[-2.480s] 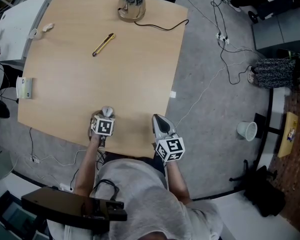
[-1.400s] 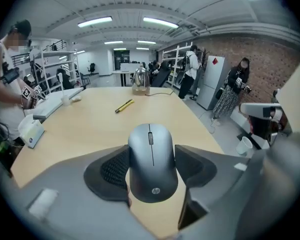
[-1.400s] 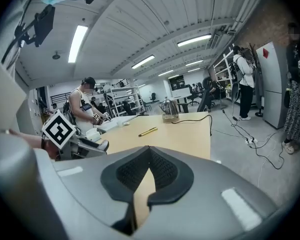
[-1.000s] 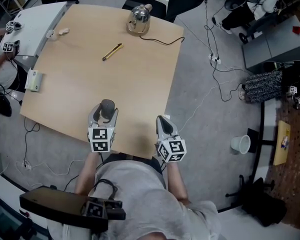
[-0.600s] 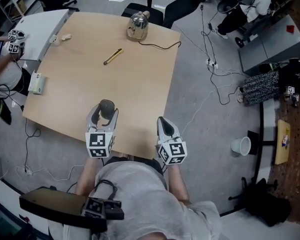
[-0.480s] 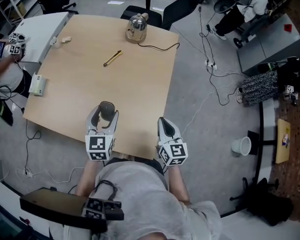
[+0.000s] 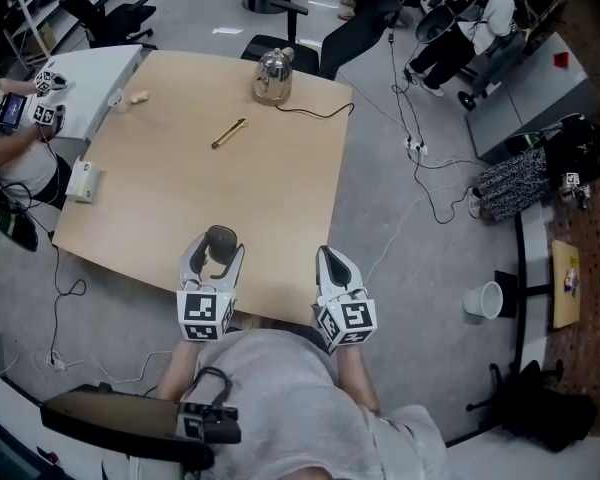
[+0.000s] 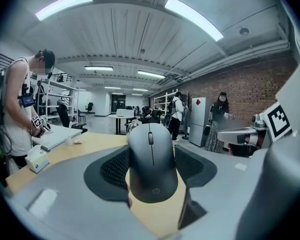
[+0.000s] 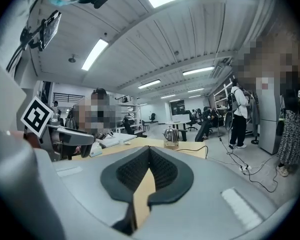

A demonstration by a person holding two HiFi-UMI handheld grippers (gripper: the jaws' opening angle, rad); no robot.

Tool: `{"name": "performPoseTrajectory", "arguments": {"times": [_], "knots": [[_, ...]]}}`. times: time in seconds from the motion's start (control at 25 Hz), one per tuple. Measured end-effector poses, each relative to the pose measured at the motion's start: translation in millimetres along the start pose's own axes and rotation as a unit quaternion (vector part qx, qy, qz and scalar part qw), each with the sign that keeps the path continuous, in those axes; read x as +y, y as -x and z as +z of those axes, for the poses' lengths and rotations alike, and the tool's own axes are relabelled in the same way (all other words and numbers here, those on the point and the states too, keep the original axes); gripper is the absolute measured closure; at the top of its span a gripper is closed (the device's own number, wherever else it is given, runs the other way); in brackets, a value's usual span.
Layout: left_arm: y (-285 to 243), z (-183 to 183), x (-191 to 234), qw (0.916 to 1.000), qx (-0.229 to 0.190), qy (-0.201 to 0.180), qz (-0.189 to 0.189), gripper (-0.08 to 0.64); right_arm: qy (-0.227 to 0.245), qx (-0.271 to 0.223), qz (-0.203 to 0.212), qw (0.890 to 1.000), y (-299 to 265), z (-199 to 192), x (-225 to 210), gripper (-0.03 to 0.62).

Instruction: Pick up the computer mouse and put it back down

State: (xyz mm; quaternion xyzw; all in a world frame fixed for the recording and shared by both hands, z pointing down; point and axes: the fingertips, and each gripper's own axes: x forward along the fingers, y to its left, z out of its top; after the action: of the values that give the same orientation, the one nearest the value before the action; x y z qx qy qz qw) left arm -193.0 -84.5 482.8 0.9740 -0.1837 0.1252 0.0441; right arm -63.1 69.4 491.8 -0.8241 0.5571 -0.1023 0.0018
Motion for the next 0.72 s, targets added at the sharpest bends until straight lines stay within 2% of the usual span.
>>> {"name": "performPoseTrajectory", "arguments": {"times": [0.32,0.6,0.72], "knots": [[7.8,5.0,1.4,0.9998,-0.012,-0.014,-0.006,0.255,-0.003,-0.004,-0.005,1.0,6.2,-1.0,9.0,0.584],[9.4,4.0,-5.7,0.9981,-0.017,-0.058,-0.013,0.256,-0.01,-0.006,-0.011,1.0,8.9,-0.9,8.9,0.585],[8.2,2.0,-7.5,0.9984,-0.013,-0.05,-0.02,0.256,-0.013,-0.005,-0.013,1.0,9.6,-2.7,8.3,0.585]]}}
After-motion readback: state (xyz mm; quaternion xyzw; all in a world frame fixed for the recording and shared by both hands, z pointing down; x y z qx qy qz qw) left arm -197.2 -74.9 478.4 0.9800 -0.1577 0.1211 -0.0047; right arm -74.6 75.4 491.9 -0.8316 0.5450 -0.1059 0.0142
